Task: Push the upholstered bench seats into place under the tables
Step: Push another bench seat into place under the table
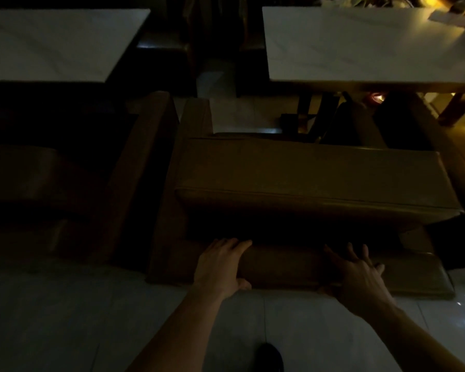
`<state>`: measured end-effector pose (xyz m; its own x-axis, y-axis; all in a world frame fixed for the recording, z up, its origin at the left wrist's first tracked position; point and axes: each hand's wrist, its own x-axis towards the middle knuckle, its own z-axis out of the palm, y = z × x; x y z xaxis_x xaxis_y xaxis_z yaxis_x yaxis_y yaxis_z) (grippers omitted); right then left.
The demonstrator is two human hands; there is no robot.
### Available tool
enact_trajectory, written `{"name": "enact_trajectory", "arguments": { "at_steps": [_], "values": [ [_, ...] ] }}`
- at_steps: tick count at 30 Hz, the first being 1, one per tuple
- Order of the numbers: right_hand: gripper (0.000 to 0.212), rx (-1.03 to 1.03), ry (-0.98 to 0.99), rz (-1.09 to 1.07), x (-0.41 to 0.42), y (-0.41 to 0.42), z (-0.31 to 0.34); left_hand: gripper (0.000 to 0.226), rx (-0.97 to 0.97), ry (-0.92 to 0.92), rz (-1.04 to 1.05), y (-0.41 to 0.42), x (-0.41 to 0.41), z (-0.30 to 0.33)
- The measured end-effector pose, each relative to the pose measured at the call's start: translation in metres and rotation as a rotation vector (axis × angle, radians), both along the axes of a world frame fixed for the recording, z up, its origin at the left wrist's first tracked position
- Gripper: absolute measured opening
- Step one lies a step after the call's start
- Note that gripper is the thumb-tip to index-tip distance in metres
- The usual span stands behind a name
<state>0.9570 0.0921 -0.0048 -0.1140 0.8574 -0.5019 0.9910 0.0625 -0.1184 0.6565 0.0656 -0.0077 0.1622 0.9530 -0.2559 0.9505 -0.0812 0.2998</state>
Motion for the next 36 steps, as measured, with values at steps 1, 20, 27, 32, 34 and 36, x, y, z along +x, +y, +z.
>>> {"name": "enact_trajectory", "arguments": {
  "at_steps": [1, 20, 27, 32, 34, 36],
  "values": [
    [0.105, -0.009, 0.005, 0.0, -0.005, -0.006, 0.001, 0.097, -0.002, 0.004, -0.004, -0.007, -0.005, 0.002],
    [0.106, 0.019, 0.0, -0.013, -0.033, 0.026, -0.007, 0.104, -0.069, -0.017, -0.039, 0.03, -0.038, -0.01],
    [0.107, 0.027, -0.003, -0.007, -0.033, 0.031, -0.009, 0.104, -0.04, -0.012, -0.02, 0.035, -0.037, -0.013],
    [0.107, 0.045, -0.033, -0.004, -0.036, 0.03, -0.009, 0.104, -0.027, -0.006, -0.02, 0.034, -0.036, -0.014],
    [0.106, 0.045, -0.033, -0.004, -0.036, 0.03, -0.01, 0.104, -0.028, -0.007, -0.014, 0.034, -0.036, -0.014],
    [0.106, 0.045, -0.037, 0.0, -0.035, 0.03, -0.009, 0.104, -0.026, -0.002, -0.018, 0.034, -0.035, -0.013]
  ]
}}
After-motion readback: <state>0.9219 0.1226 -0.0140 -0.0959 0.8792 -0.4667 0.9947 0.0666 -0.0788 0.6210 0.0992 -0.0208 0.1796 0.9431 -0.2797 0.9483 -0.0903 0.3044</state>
